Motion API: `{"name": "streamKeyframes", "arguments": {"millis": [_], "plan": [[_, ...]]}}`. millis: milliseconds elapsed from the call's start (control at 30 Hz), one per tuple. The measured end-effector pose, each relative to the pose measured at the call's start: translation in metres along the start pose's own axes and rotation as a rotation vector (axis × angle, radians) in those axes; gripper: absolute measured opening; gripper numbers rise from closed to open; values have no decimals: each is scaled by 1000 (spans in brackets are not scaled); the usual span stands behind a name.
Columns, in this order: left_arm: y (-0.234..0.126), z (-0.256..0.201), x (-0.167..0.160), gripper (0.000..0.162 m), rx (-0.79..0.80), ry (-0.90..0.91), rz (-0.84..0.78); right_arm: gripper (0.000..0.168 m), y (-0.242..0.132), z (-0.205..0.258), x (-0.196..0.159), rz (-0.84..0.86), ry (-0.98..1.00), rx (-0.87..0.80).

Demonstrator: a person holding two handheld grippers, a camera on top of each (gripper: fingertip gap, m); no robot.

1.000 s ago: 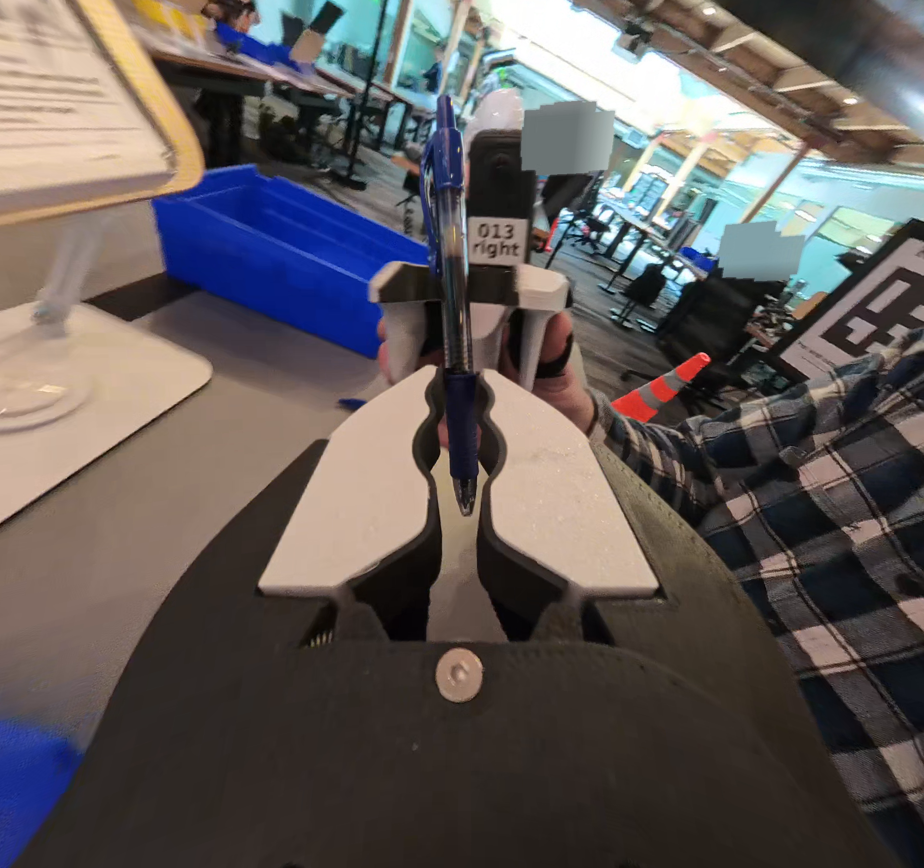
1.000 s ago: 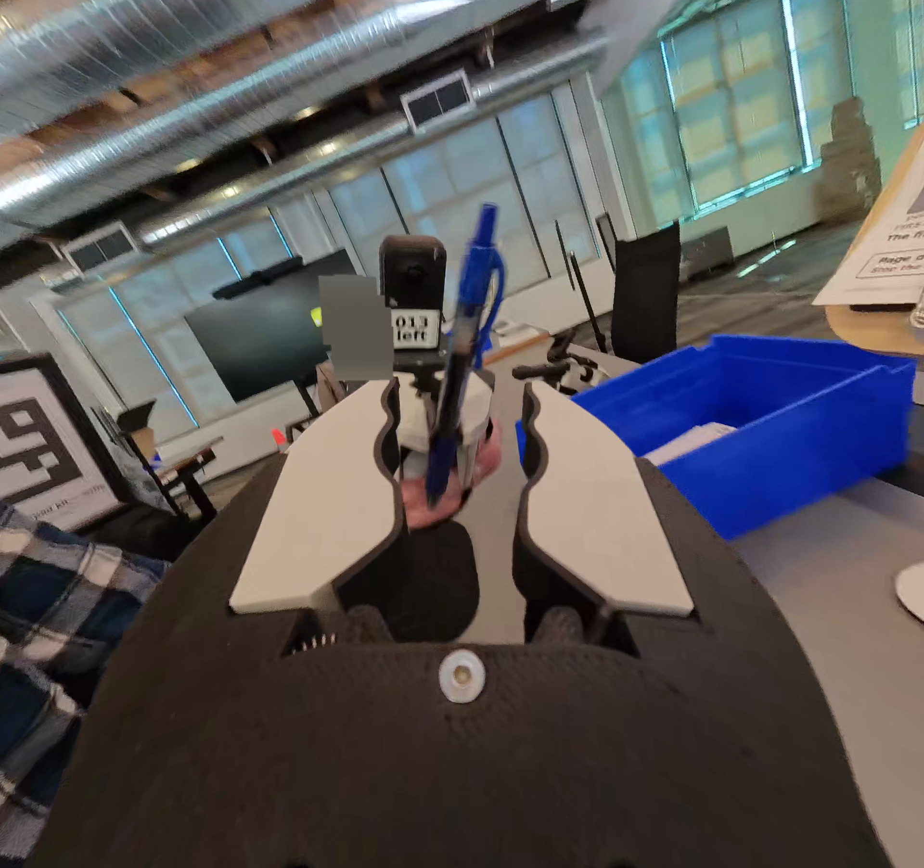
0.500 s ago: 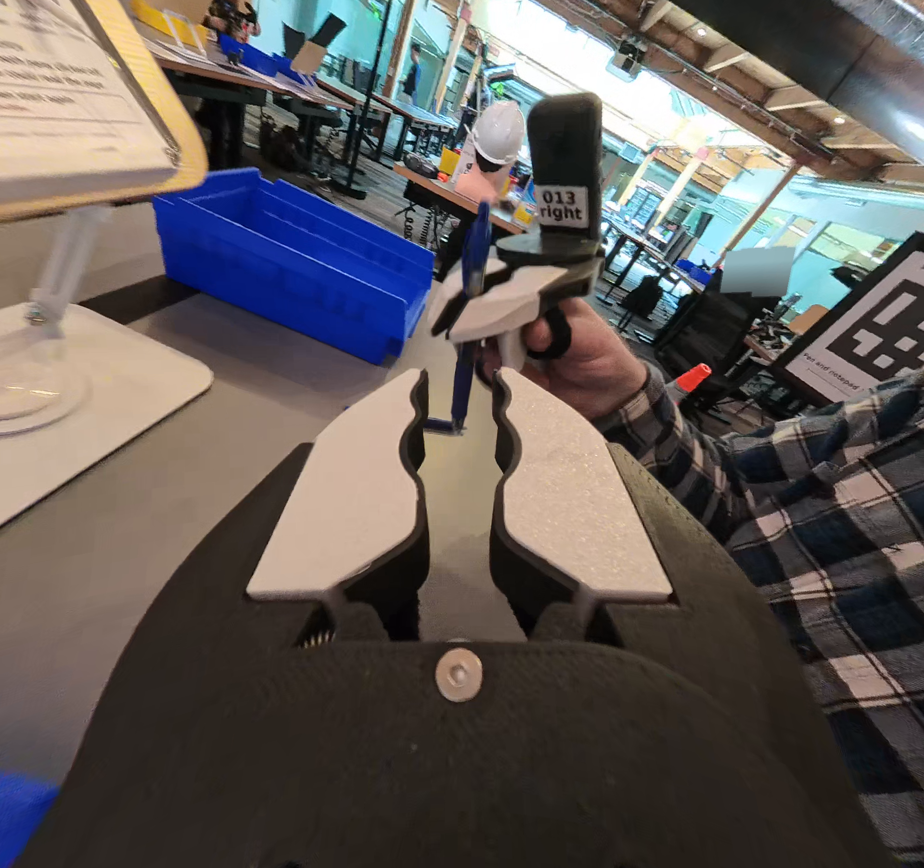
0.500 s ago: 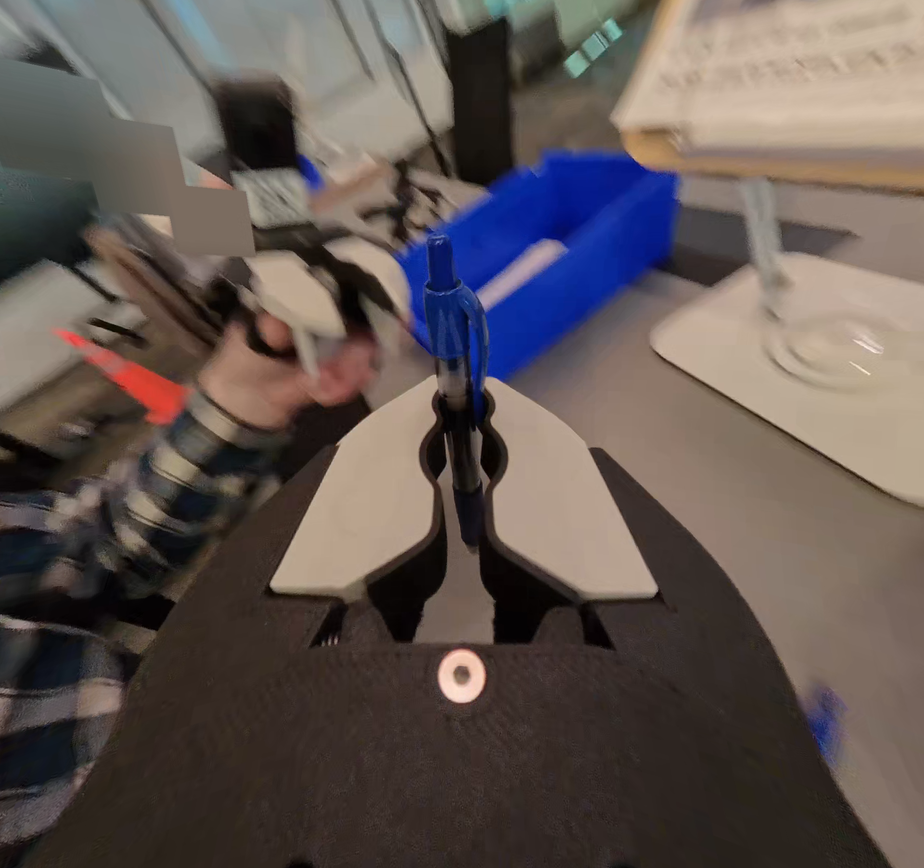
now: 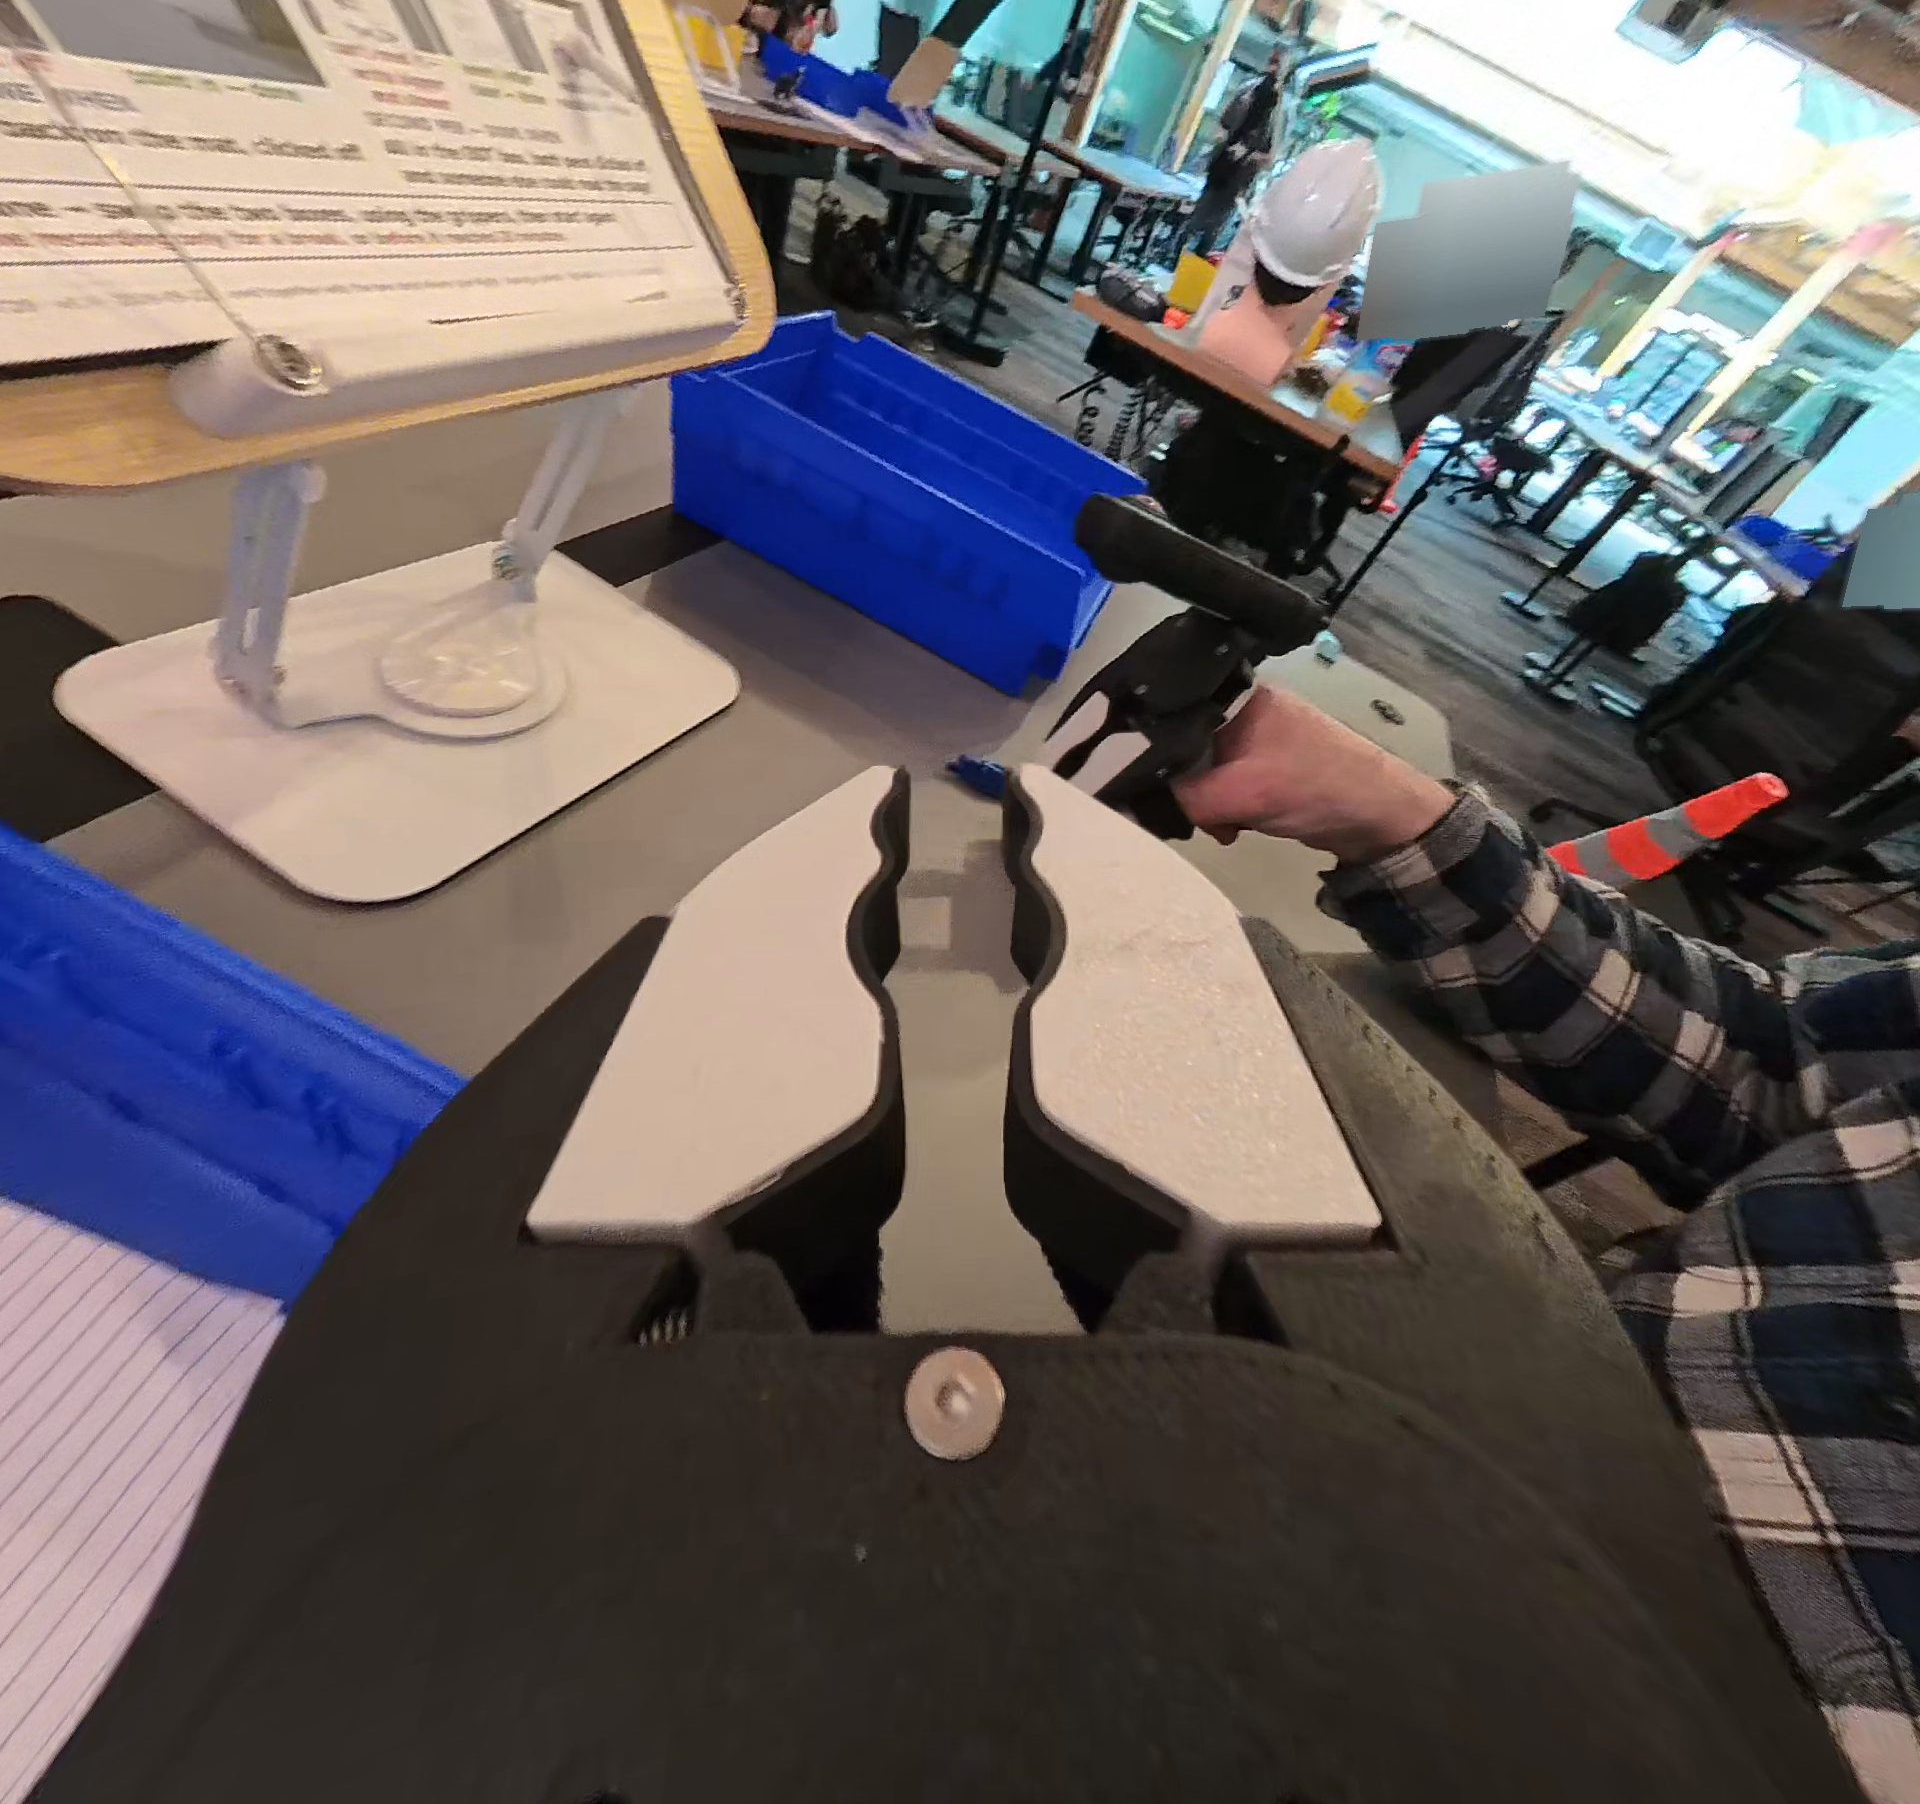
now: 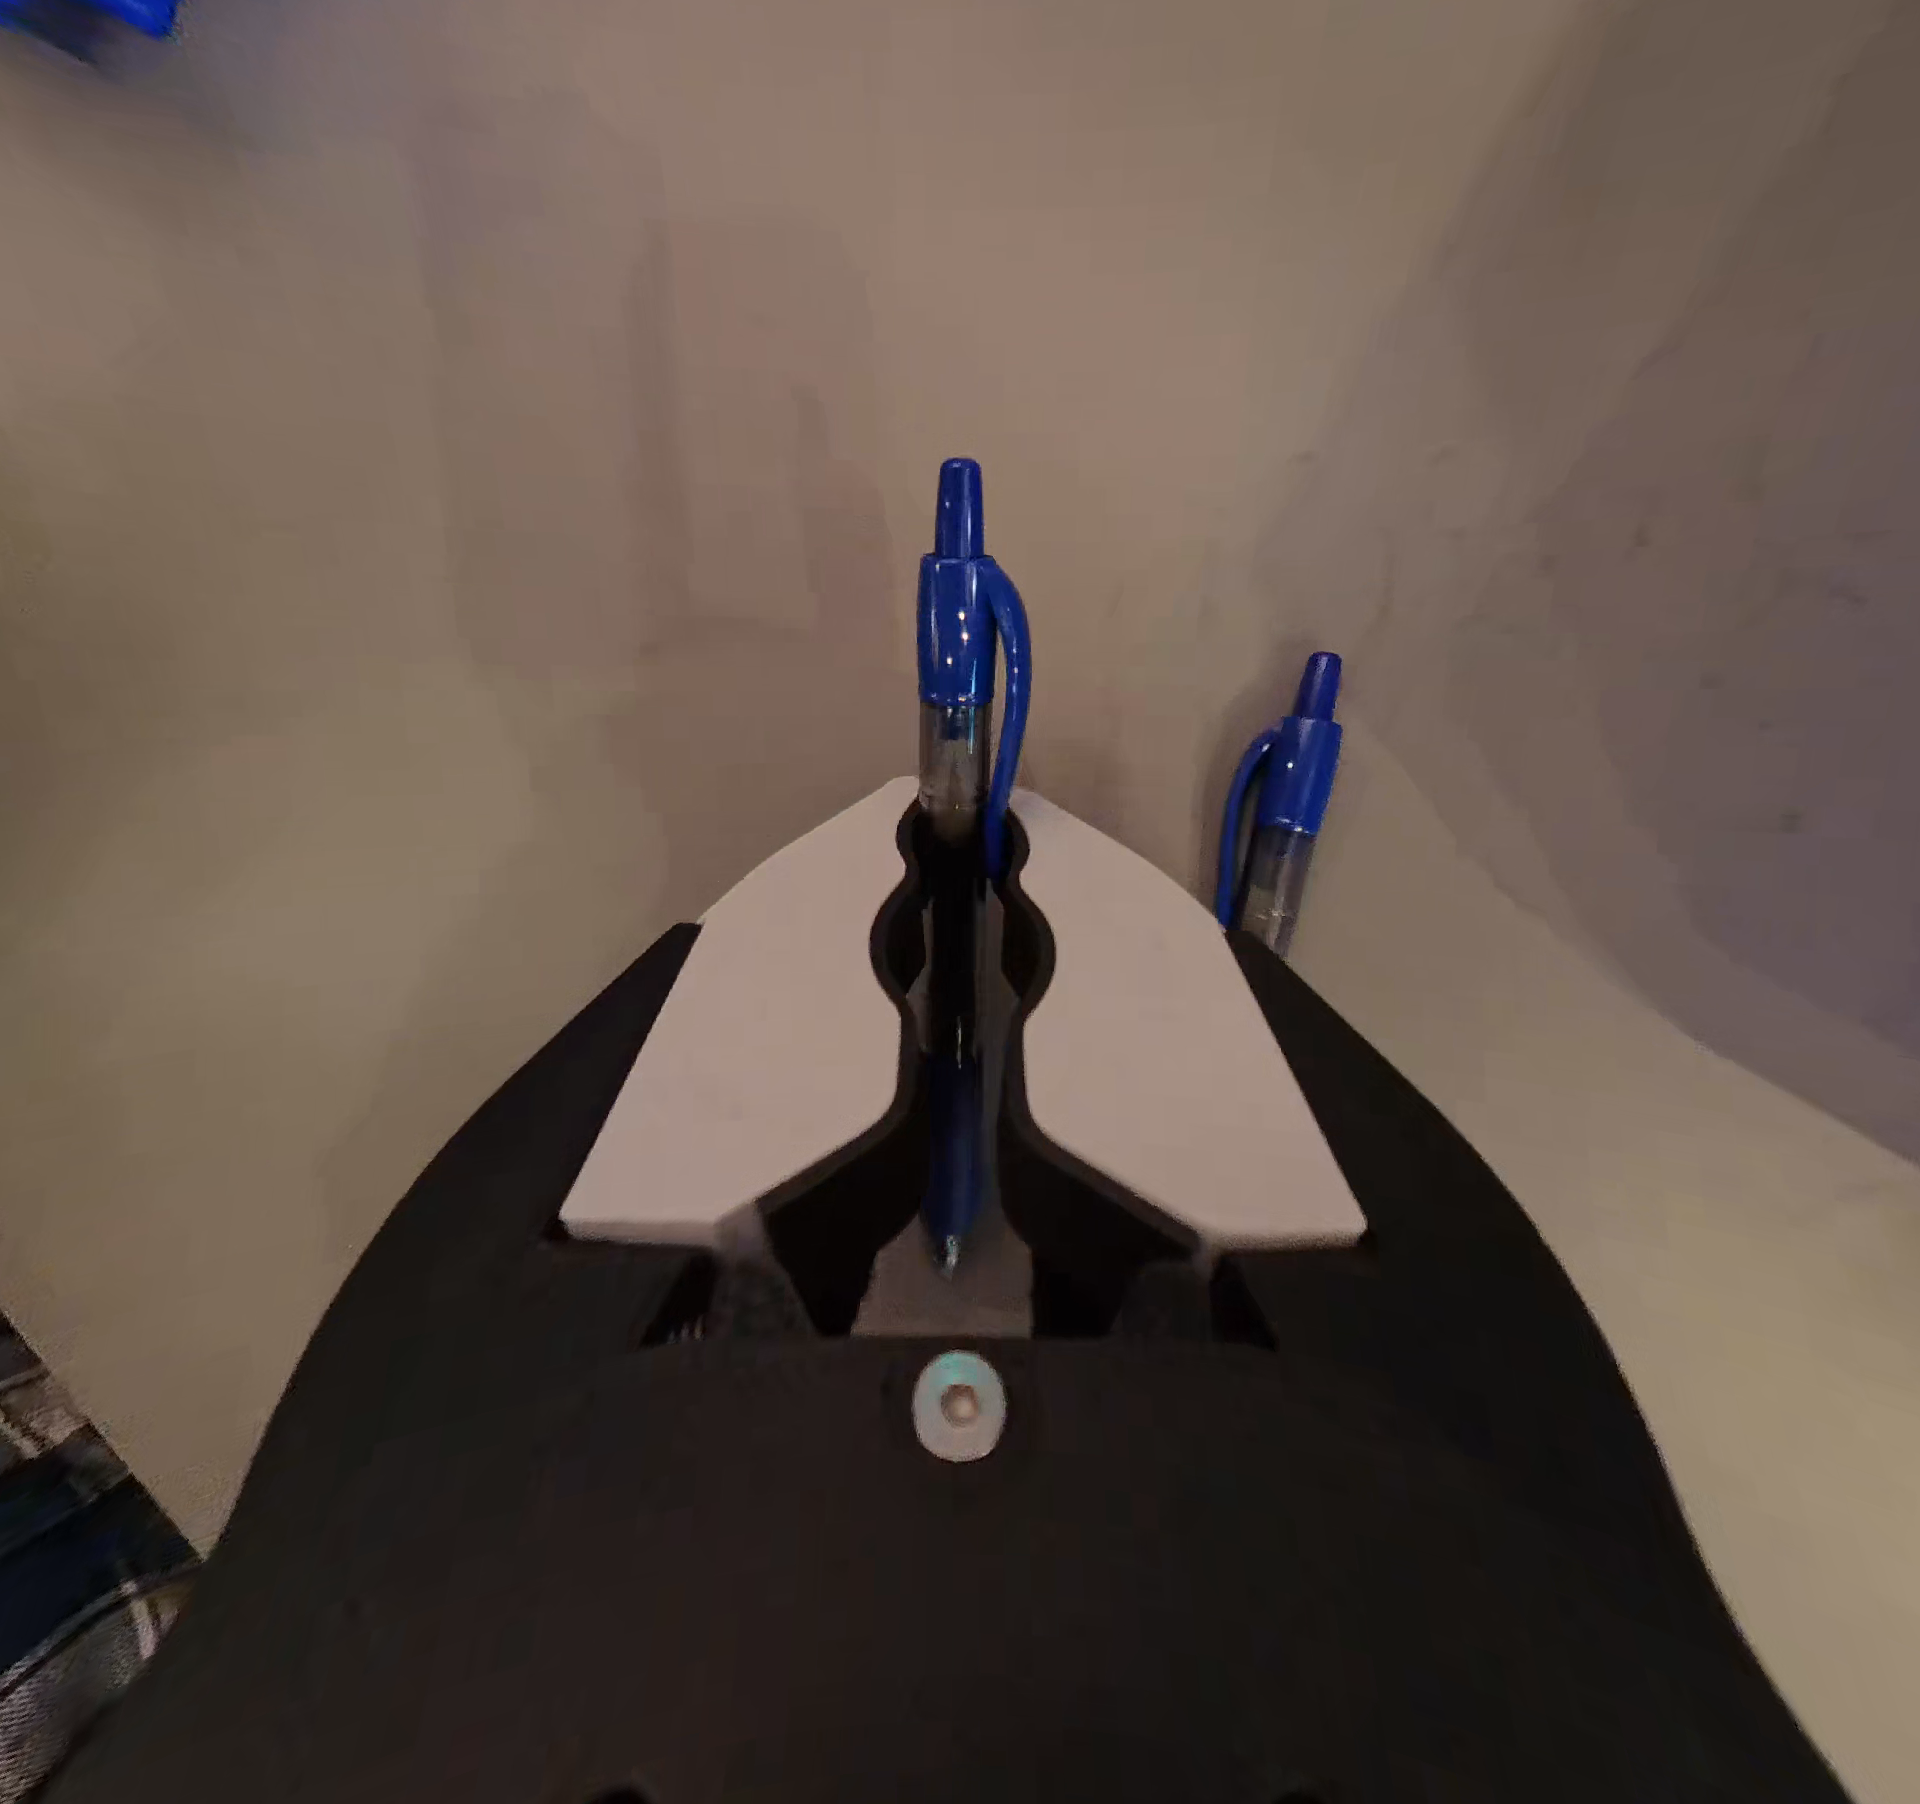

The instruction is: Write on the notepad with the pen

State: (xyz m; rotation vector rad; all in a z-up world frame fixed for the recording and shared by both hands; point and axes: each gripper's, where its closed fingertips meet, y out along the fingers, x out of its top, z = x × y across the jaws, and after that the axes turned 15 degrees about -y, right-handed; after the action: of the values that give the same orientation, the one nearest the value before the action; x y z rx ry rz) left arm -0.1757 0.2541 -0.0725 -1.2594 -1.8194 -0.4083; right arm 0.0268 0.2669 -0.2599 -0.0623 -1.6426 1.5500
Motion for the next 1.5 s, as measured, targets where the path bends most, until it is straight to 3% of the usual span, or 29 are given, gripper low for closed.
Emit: {"name": "streamKeyframes", "arguments": {"millis": [133, 267, 400, 500, 533, 700, 767, 1000, 1100, 1167, 1367, 1500], "plan": [[-18, 24, 7, 27, 135, 3, -16, 21, -1, -8, -1, 11, -10, -55], [-50, 76, 11, 41, 410, 68, 51, 40, -5, -9, 3, -2, -41, -77], [-74, 133, 18, 57, 640, 219, 257, 34, -12, -5, 17, -93, -90, -73], [-75, 175, 23, 63, 716, 360, 480, 27, -18, -1, 28, -158, -126, -68], [-72, 189, 23, 71, 725, 383, 556, 26, -21, 0, 32, -183, -143, -71], [-61, 257, 4, 82, 685, 411, 854, 18, -26, 5, 39, -244, -194, -57], [-65, 283, -5, 98, 709, 377, 952, 17, -26, 6, 38, -244, -209, -53], [-64, 323, -22, 109, 705, 396, 1152, 13, -28, 11, 41, -276, -218, -11], [-55, 327, -21, 115, 648, 390, 1173, 12, -30, 14, 43, -284, -236, -8], [-52, 323, -25, 107, 574, 407, 1215, 11, -32, 17, 46, -299, -246, -3], [-48, 327, -30, 110, 488, 344, 1246, 10, -36, 18, 48, -327, -235, 18], [-45, 324, -29, 99, 472, 355, 1218, 10, -39, 17, 49, -340, -243, 5]]}}
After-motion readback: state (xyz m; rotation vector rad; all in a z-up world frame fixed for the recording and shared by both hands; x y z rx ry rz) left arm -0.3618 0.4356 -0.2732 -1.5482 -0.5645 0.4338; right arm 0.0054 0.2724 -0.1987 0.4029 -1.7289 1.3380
